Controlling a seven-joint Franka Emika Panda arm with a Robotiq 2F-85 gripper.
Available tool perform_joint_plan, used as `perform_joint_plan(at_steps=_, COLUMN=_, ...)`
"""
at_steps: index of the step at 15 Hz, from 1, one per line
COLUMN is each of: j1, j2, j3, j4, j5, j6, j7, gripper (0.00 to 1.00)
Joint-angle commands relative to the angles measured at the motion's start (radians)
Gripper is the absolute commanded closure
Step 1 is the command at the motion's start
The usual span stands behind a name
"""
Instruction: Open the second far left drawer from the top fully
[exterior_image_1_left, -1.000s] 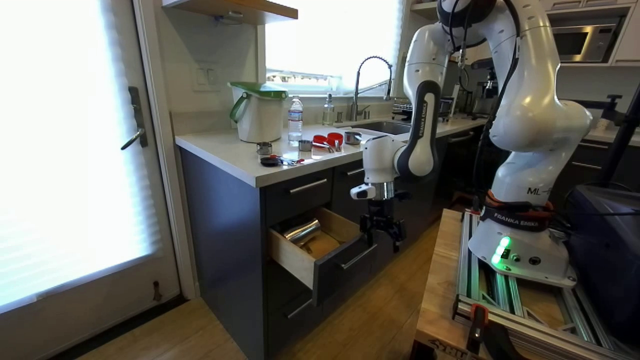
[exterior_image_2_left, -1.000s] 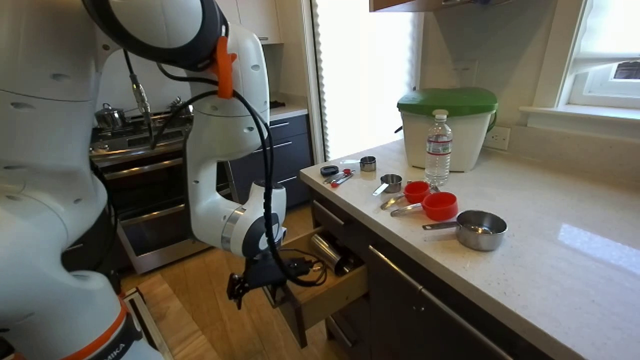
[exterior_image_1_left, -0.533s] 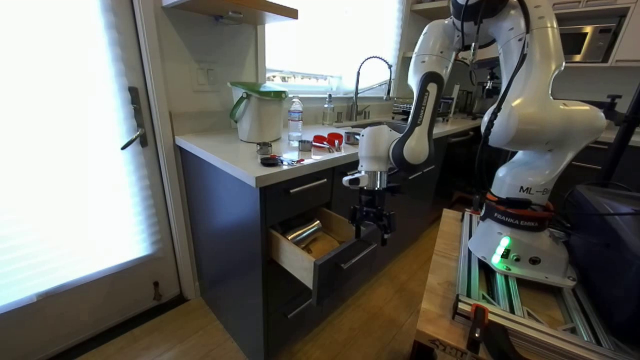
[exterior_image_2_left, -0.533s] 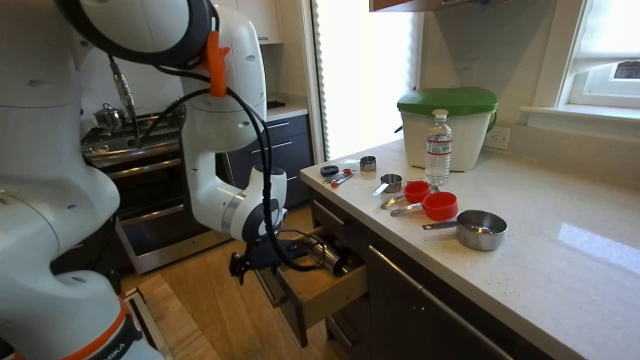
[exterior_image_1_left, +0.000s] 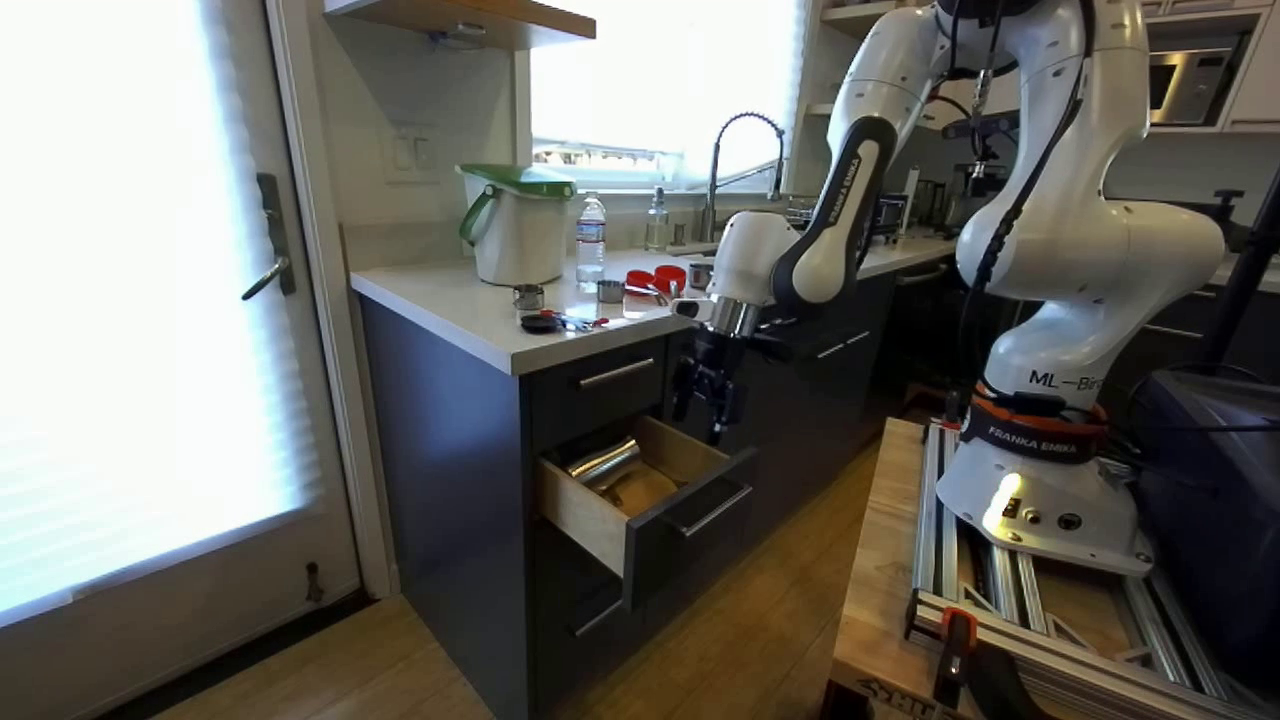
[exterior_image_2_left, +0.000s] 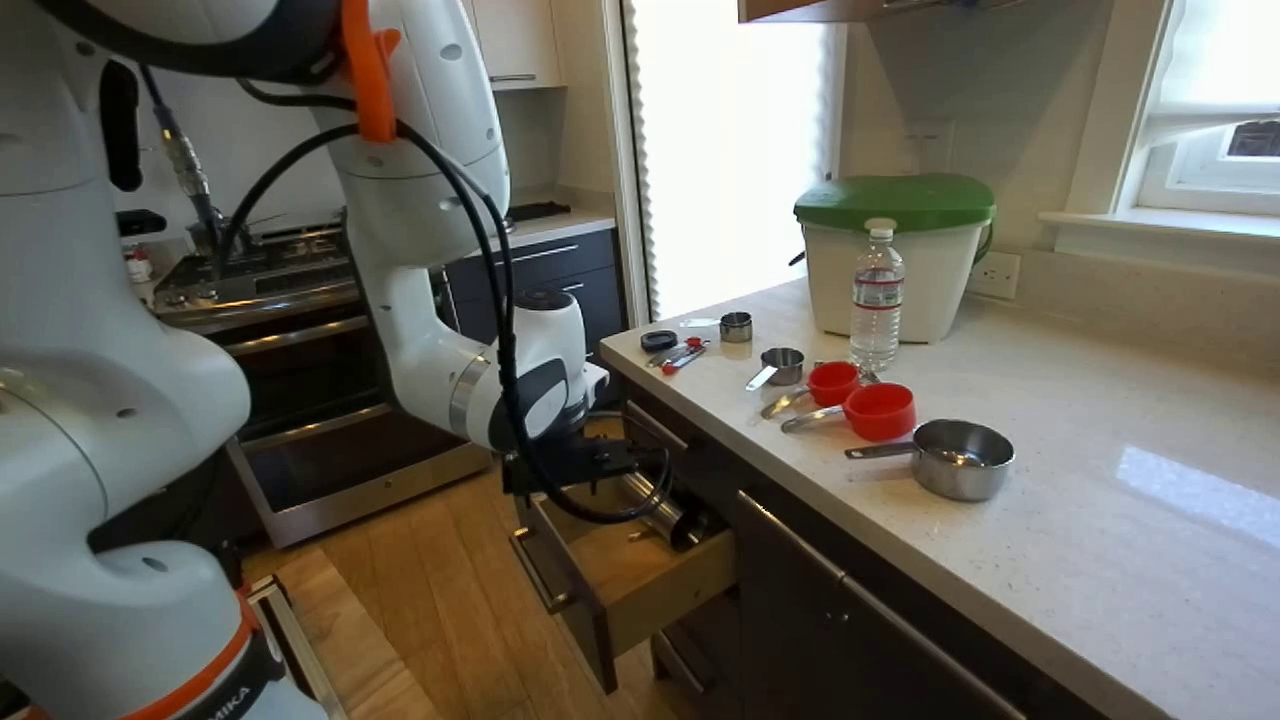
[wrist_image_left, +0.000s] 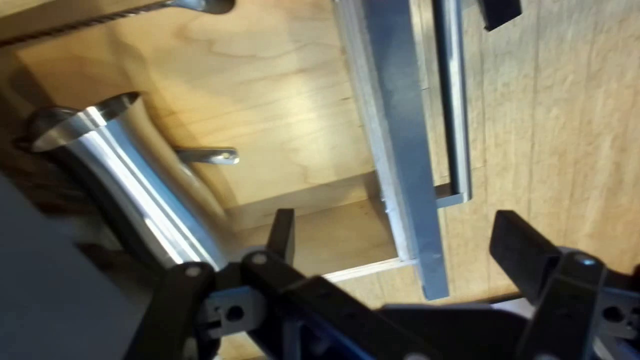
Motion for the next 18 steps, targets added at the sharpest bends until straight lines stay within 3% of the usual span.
perform_joint_plan(at_steps=1, j1=0.001, j2=-0.022, j3=-0.007, j4=-0.005, j5=0.0, j6=0.043, j7=0.026, gripper=0.0)
perform_joint_plan(at_steps=5, j1=0.009, j2=-0.085, j3=-0.013, j4=-0.022, j5=0.0, j6=0.09, j7=0.07, gripper=0.0)
perform_joint_plan(at_steps=6, j1=0.067, j2=-0.137, j3=-0.068, j4=-0.017, j5=0.022, j6=0.086, j7=0.116, gripper=0.0)
perform_joint_plan(at_steps=13, j1=0.306, j2=-0.261, j3=-0.31, j4=-0.024, j5=0.107, j6=0.057, j7=0.425, gripper=0.0)
perform_joint_plan(at_steps=18, j1=0.536, j2=-0.367, j3=-0.555, j4=-0.024, j5=-0.012, j6=-0.042, j7=0.742, gripper=0.0)
